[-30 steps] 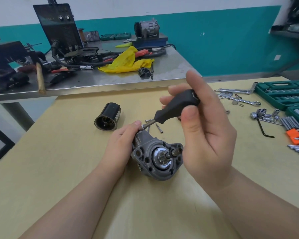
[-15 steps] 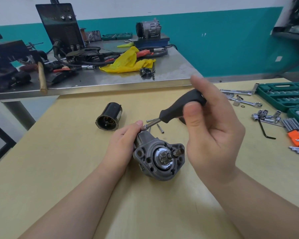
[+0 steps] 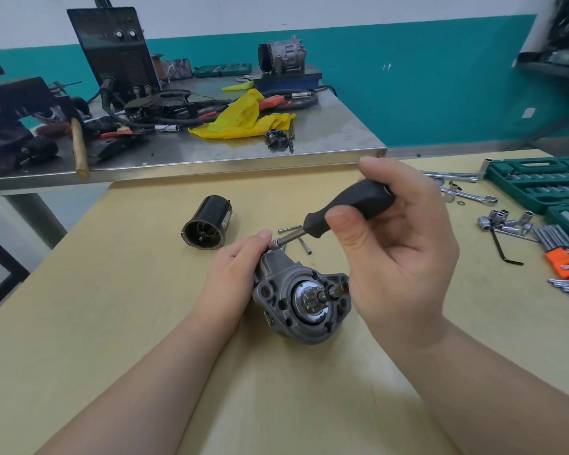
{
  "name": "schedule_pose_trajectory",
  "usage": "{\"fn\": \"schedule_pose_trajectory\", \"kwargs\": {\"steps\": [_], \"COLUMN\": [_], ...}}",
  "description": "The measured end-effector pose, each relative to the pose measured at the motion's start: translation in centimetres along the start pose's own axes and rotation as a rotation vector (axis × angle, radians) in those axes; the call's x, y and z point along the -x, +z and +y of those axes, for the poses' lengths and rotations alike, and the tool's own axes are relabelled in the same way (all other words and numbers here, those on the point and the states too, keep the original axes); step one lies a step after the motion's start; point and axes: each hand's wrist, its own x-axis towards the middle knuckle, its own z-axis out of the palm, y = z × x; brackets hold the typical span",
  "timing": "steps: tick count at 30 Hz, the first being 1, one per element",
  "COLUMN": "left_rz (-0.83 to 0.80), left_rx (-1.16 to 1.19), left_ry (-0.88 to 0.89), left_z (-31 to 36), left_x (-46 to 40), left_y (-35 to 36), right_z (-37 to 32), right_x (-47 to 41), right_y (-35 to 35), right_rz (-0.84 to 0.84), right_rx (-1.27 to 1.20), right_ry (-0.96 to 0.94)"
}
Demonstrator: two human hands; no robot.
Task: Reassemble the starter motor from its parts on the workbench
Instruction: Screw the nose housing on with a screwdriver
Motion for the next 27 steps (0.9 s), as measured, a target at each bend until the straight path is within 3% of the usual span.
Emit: {"fn": "schedule_pose_trajectory", "kwargs": {"steps": [7,13,20,27], "left_rz": [-0.007,-0.007,-0.006,0.007], "left_rx": [0.036,0.037,0.051,0.060], "left_ry": [-0.020,-0.021,-0.023,-0.018], "left_z": [0.20,0.37,0.32,0.13], "left_x": [0.12,0.11,0.18,0.11], "left_y": [0.06,0.07,0.09,0.10], "right_z": [-0.24,-0.41,-0.35,-0.26], "right_x": [0.97,0.47,0.86,0.87], "right_y": [0.10,0.26,-0.21,-0.03], "right_rz": [-0.109,-0.054,-0.112,0.052], "right_rx": [-0.008,-0.046,-0.021,0.019], "right_ry": [-0.052,0.016,-0.070,-0.012]}}
